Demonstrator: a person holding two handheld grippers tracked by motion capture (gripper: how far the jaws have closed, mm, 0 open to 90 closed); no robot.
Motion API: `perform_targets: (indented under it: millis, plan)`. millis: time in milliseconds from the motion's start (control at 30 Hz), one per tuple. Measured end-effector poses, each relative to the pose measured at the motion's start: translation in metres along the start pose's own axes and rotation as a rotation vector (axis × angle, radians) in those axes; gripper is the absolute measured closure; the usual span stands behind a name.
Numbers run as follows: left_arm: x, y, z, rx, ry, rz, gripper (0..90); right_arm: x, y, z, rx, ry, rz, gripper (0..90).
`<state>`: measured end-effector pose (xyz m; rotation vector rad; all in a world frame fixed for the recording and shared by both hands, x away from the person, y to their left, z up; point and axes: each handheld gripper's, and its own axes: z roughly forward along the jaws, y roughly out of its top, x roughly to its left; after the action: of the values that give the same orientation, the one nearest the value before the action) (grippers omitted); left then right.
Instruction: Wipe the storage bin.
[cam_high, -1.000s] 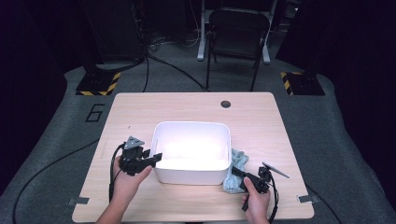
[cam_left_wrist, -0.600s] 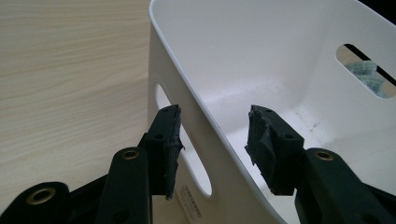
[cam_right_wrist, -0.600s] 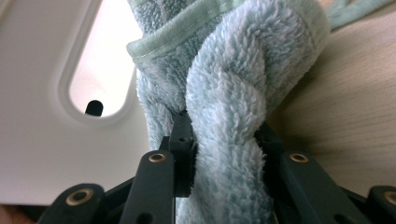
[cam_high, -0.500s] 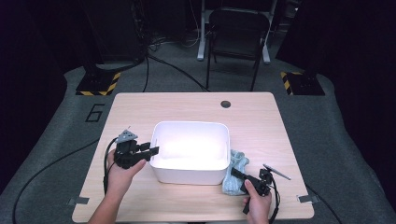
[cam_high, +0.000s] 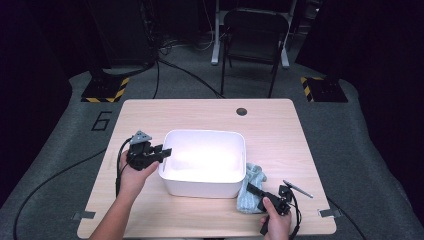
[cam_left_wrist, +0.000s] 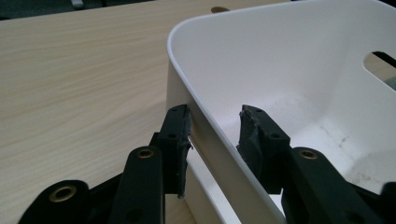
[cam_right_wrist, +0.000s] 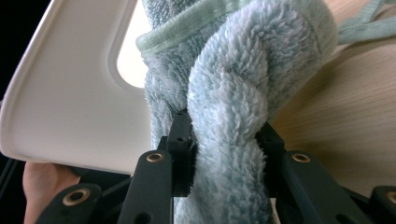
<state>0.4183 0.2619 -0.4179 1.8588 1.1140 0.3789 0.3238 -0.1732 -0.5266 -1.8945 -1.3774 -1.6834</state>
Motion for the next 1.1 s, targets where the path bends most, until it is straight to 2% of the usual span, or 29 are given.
perform_targets:
  millis: [67,133,200,233,300,333,367,400,500,533,600,633,667,700,800,833,867,933,967,1033,1067,1100]
  plan:
    - [0.002,0.002,0.002,-0.005,0.0,0.0,63.3,0.001,-0.001,0.0,0.007,0.009,0.011,66.6]
    - [0.004,0.005,0.006,-0.008,0.004,-0.006,63.0,0.0,-0.003,-0.001,0.007,0.012,-0.007,66.5]
    - [0.007,0.007,0.009,-0.007,0.007,0.004,61.0,0.001,-0.003,-0.002,0.005,0.023,-0.003,66.4]
    - [0.008,0.008,0.011,-0.007,0.01,0.008,61.0,0.002,-0.004,-0.003,0.01,0.029,0.023,66.4]
    - [0.011,0.011,0.014,-0.014,0.003,0.001,60.8,0.003,-0.004,-0.005,0.001,0.036,0.002,66.4]
    - [0.013,0.012,0.016,-0.007,-0.005,0.003,61.1,0.005,-0.005,-0.006,0.01,0.037,0.032,66.4]
    - [0.013,0.012,0.016,-0.007,-0.005,0.003,61.8,0.005,-0.005,-0.006,0.01,0.037,0.032,66.4]
    - [0.015,0.013,0.017,-0.002,-0.009,0.006,62.8,0.003,-0.006,-0.007,0.004,0.037,-0.005,66.2]
    - [0.017,0.014,0.02,0.001,-0.033,0.009,66.1,0.006,-0.007,-0.008,0.012,0.041,0.021,66.1]
    - [0.018,0.015,0.021,0.001,-0.03,0.017,66.1,0.004,-0.008,-0.008,0.011,0.038,-0.005,66.0]
    - [0.018,0.017,0.024,-0.005,-0.029,0.012,66.4,0.006,-0.009,-0.009,0.013,0.038,0.013,66.0]
    - [0.019,0.018,0.025,-0.005,-0.032,0.014,66.5,0.005,-0.01,-0.01,0.012,0.035,-0.014,66.0]
    - [0.02,0.019,0.027,-0.003,-0.033,0.014,66.6,0.005,-0.011,-0.01,0.013,0.037,-0.014,66.0]
    - [0.021,0.019,0.029,0.003,-0.036,0.012,67.0,0.004,-0.012,-0.011,0.018,0.036,-0.017,65.9]
    - [0.025,0.019,0.036,-0.031,-0.062,-0.023,67.9,0.004,-0.014,-0.012,0.033,0.049,-0.015,65.9]
    - [0.025,0.019,0.036,-0.031,-0.062,-0.023,68.4,0.004,-0.014,-0.012,0.033,0.049,-0.015,65.9]
    - [0.026,0.019,0.037,-0.034,-0.069,-0.019,68.4,0.004,-0.015,-0.012,0.035,0.041,-0.026,65.9]
    - [0.027,0.019,0.038,-0.04,-0.068,-0.014,69.5,0.005,-0.016,-0.013,0.048,0.044,0.0,65.9]
    - [0.025,0.019,0.038,-0.041,-0.06,-0.012,70.1,0.003,-0.016,-0.011,0.042,0.039,-0.023,65.8]
    - [0.024,0.019,0.038,-0.039,-0.048,0.009,71.4,0.004,-0.019,-0.009,0.047,0.038,-0.009,65.7]
    - [0.023,0.02,0.037,-0.034,-0.042,0.021,71.8,0.003,-0.019,-0.008,0.049,0.033,-0.021,65.6]
    - [0.022,0.02,0.036,-0.029,-0.035,0.03,72.2,0.005,-0.02,-0.007,0.063,0.035,0.009,65.6]
